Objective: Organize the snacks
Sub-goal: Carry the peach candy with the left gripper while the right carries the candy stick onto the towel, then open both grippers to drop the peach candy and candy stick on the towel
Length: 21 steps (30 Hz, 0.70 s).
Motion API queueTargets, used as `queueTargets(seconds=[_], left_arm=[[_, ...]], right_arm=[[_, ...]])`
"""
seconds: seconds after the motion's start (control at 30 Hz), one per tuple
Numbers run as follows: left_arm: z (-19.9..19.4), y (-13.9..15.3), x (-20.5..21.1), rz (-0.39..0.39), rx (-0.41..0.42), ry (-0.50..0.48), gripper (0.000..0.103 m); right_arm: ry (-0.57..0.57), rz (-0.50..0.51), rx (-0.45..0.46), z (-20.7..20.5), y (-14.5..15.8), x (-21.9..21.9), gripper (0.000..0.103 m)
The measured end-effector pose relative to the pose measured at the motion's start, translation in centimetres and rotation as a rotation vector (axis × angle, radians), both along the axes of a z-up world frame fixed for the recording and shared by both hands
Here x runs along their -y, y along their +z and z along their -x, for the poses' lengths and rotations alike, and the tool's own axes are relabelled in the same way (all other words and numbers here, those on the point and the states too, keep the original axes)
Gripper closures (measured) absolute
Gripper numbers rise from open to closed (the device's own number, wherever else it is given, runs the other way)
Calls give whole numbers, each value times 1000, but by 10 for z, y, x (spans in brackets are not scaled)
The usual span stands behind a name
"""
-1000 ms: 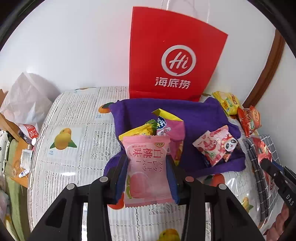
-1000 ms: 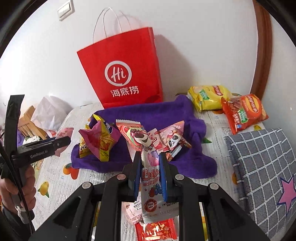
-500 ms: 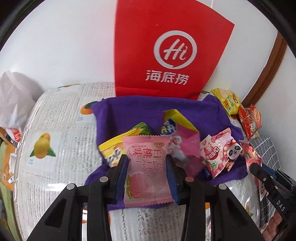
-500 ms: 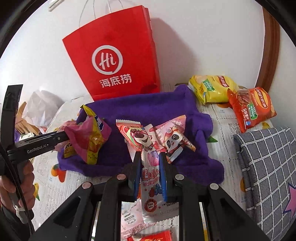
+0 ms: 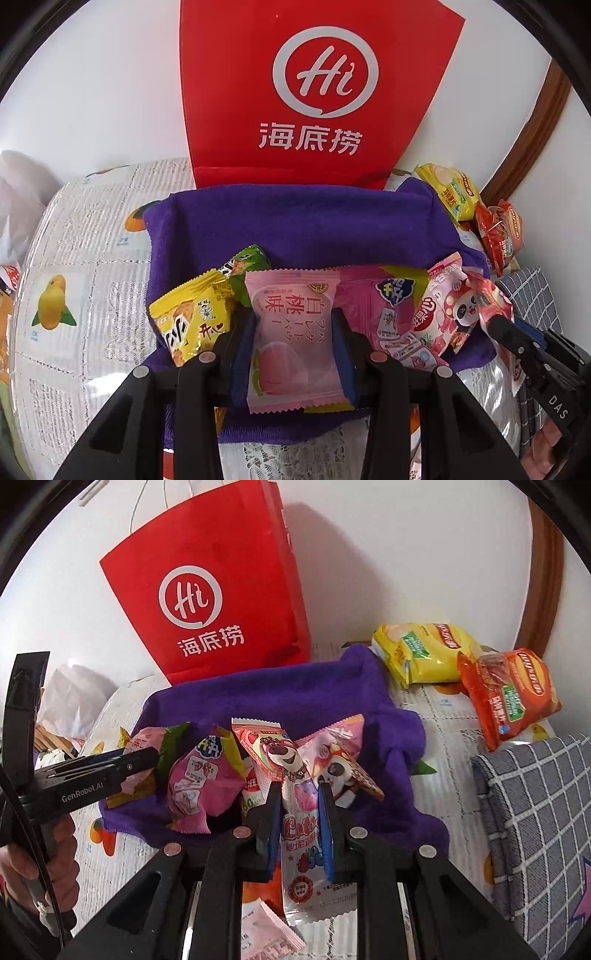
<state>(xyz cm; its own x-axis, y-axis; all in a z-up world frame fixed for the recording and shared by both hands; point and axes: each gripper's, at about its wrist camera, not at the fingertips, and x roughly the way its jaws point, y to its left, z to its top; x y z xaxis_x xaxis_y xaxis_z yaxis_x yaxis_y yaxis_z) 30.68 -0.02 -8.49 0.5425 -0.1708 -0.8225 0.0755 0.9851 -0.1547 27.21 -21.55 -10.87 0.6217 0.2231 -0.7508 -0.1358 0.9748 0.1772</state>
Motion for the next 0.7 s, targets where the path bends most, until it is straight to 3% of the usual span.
queueTargets(seconds=[0.7], left_arm=[[-13, -10, 3, 32, -9, -34, 64]], right_arm=[[27, 71, -19, -37, -23, -28, 82]])
